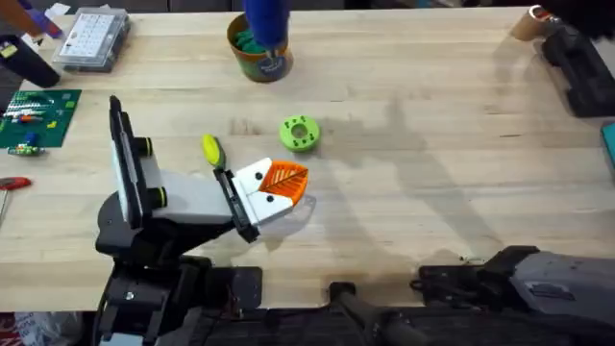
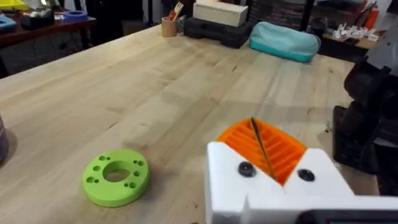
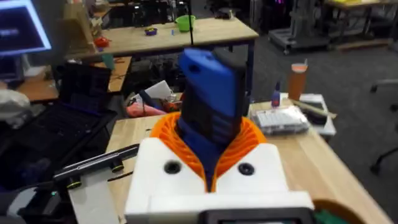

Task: Pick up the gripper from the table and insert it into the empty holder that is missing its gripper. Then pick up a screw, insert it into the mounting hole, and use the screwdriver to tighten it. Finally, clean up the table by picking up the vegetable and placing it into the bucket.

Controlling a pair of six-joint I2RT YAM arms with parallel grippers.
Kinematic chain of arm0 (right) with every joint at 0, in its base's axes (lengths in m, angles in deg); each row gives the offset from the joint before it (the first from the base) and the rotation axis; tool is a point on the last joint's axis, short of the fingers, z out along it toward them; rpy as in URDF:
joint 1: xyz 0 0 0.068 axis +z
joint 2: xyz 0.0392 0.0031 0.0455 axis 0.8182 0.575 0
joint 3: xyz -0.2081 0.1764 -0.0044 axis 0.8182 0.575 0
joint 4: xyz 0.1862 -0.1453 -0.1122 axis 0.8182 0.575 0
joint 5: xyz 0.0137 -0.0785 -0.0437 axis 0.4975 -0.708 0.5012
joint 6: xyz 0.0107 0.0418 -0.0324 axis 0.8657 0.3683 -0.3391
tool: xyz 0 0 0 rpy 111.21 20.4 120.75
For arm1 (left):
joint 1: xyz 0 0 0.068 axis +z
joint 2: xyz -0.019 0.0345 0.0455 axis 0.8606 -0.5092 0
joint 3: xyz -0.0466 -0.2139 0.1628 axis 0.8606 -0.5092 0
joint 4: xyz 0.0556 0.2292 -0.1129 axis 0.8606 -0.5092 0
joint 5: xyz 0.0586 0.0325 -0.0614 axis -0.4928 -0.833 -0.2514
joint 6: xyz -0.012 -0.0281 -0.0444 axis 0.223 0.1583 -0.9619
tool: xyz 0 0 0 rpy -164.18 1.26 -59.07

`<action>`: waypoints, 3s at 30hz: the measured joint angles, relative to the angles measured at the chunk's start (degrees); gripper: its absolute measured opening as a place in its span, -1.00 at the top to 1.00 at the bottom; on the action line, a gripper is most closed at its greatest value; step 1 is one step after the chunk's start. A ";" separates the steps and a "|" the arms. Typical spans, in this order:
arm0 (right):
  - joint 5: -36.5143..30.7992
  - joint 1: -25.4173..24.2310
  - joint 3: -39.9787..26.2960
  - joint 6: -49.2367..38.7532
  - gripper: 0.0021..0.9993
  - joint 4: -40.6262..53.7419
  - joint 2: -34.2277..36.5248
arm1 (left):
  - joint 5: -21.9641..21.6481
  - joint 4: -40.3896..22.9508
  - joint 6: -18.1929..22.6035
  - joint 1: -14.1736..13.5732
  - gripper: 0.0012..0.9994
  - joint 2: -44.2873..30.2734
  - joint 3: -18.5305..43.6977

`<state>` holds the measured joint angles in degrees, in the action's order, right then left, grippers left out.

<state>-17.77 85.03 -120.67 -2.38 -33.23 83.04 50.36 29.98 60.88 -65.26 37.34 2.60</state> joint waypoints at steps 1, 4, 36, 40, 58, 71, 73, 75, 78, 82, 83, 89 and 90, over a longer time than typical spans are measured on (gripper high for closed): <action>0.12 0.06 2.07 -0.15 0.96 -2.67 -1.22 | -0.02 0.00 0.00 0.00 0.99 -0.01 -0.01; 0.40 0.35 7.96 -0.31 0.97 -10.04 -4.31 | -0.02 0.00 0.00 0.00 0.99 -0.02 0.02; 9.43 8.38 21.05 0.73 0.97 -30.83 -5.92 | -0.02 0.00 0.00 0.00 0.99 -0.01 -0.01; 9.30 8.41 23.69 2.58 0.97 -33.75 -5.92 | -0.02 0.00 0.00 0.00 0.99 0.01 0.01; 9.19 11.44 24.84 3.99 0.97 -33.46 -5.12 | -0.02 0.00 0.00 0.00 0.99 -0.01 0.02; 9.16 11.49 26.43 3.96 0.97 -33.50 -4.90 | -0.02 0.00 0.00 0.00 0.99 -0.01 0.02; 9.15 11.50 26.77 3.95 0.97 -33.51 -4.91 | -0.02 0.00 0.00 0.00 0.99 0.00 -0.01; 9.14 11.48 27.22 3.92 0.97 -33.62 -4.91 | -0.02 0.00 0.00 0.00 0.99 -0.02 -0.01; 8.83 11.50 28.11 3.90 0.97 -34.39 -4.91 | -0.02 0.00 0.00 0.00 0.99 -0.01 0.01; 8.65 11.48 28.84 3.90 0.97 -34.96 -4.91 | -0.02 0.00 0.00 0.00 0.99 -0.02 0.02; 8.60 11.49 28.88 3.86 0.97 -34.97 -4.91 | -0.02 0.00 0.00 0.00 0.99 -0.01 0.02; 8.53 11.50 28.93 3.17 0.97 -34.96 -4.91 | -0.02 0.00 0.00 0.00 0.99 -0.02 0.01; 8.53 11.50 28.93 3.05 0.97 -34.96 -4.91 | -0.02 0.00 0.00 0.00 0.99 -0.01 -0.01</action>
<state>-9.24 96.53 -91.74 0.67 -68.19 78.12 50.34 29.98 60.88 -65.26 37.33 2.59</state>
